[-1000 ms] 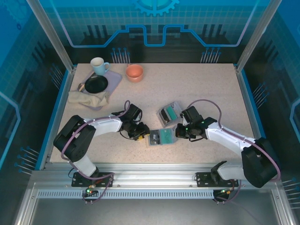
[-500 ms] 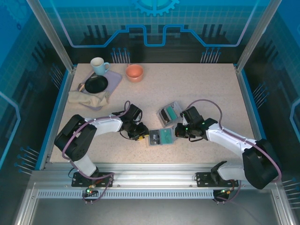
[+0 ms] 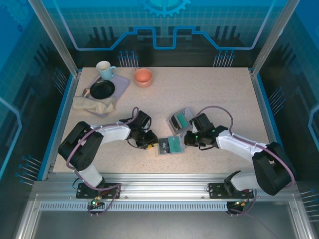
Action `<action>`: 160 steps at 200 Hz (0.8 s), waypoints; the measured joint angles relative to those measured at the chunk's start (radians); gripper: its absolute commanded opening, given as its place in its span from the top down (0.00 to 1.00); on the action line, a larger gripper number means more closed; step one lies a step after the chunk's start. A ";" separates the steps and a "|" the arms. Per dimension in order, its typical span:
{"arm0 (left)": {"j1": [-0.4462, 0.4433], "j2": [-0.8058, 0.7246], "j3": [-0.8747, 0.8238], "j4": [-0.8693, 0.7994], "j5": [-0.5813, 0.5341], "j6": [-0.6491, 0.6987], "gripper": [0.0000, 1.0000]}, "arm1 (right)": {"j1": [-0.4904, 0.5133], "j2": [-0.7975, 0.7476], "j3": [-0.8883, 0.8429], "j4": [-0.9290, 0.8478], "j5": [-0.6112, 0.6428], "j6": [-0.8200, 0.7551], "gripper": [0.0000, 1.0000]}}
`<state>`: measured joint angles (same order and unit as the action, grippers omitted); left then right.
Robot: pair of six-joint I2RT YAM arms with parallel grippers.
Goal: Put the credit cards into the card holder
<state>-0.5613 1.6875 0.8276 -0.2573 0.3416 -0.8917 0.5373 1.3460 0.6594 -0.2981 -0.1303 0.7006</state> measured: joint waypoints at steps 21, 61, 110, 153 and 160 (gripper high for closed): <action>0.000 0.001 0.000 -0.001 0.000 0.000 0.73 | 0.000 0.000 -0.006 0.017 -0.016 0.001 0.96; 0.000 0.003 0.001 -0.004 0.000 0.000 0.74 | 0.000 -0.004 -0.019 0.048 -0.057 0.023 0.96; 0.000 0.003 0.001 -0.004 0.000 0.000 0.74 | 0.000 -0.082 -0.018 0.023 -0.062 0.033 0.95; 0.000 0.005 0.002 -0.006 0.000 0.000 0.74 | 0.000 -0.090 -0.002 0.007 -0.077 0.033 0.94; 0.000 0.005 0.002 -0.006 0.000 0.000 0.74 | 0.000 -0.089 0.002 0.001 -0.078 0.033 0.94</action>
<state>-0.5613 1.6928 0.8299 -0.2638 0.3412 -0.8917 0.5373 1.2568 0.6613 -0.2970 -0.2085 0.7338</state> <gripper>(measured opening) 0.263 0.058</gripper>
